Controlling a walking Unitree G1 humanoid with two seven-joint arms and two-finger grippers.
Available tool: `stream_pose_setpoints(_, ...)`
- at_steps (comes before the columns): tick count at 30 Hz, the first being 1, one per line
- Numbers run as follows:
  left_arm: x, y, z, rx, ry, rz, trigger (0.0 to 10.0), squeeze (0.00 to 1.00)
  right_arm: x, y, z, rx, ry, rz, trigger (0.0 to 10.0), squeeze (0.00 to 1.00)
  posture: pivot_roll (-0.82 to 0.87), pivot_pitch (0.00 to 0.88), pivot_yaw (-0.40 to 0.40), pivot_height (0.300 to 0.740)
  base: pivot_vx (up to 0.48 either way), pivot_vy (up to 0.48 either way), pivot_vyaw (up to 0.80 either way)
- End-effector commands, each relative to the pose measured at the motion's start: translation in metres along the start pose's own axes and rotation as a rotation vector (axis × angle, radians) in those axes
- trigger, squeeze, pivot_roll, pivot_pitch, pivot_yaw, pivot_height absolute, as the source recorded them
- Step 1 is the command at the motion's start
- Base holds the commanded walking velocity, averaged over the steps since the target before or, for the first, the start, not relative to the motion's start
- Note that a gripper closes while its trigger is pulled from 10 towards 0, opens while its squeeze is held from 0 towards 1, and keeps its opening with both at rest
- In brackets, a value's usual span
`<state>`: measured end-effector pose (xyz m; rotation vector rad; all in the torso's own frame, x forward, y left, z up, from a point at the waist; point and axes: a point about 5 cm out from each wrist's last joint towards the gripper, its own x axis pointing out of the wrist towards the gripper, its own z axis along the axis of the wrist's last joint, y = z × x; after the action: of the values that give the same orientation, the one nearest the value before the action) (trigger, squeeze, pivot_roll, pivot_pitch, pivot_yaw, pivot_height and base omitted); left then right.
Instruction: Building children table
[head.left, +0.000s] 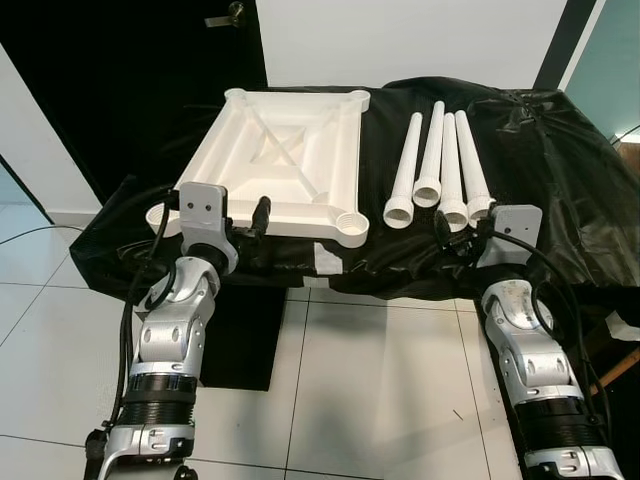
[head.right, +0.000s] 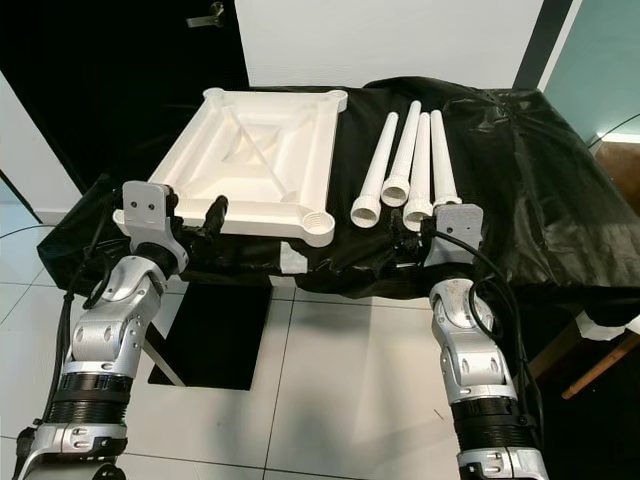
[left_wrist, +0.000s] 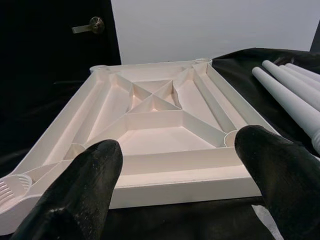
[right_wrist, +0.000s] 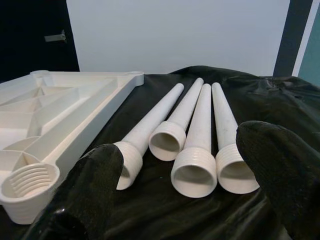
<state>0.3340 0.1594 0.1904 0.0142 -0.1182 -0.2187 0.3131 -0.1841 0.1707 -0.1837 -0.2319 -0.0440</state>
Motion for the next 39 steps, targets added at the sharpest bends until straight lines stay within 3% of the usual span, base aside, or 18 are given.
stream_pose_setpoints(1, -0.0015, -0.0013, 0.0026, -0.006, -0.009, -0.058, 10.0, 0.00, 0.0035, 0.0003, 0.0083, 0.005, -0.023, -0.002, 10.0, 0.00, 0.00, 0.000, 0.043, 0.740, 0.000, 0.000, 0.00)
stream_pose_setpoints(18, -0.0017, -0.0023, 0.0051, -0.026, -0.015, -0.067, 10.0, 0.00, 0.0038, 0.0020, 0.0152, 0.014, -0.047, 0.047, 10.0, 0.00, 0.00, 0.000, 0.038, 0.740, 0.000, 0.000, 0.00)
stream_pose_setpoints(39, -0.0004, -0.0027, 0.0033, -0.029, -0.008, -0.062, 10.0, 0.00, 0.0050, 0.0000, 0.0136, 0.007, -0.032, 0.054, 10.0, 0.00, 0.00, 0.000, 0.033, 0.740, 0.286, 0.000, 0.00)
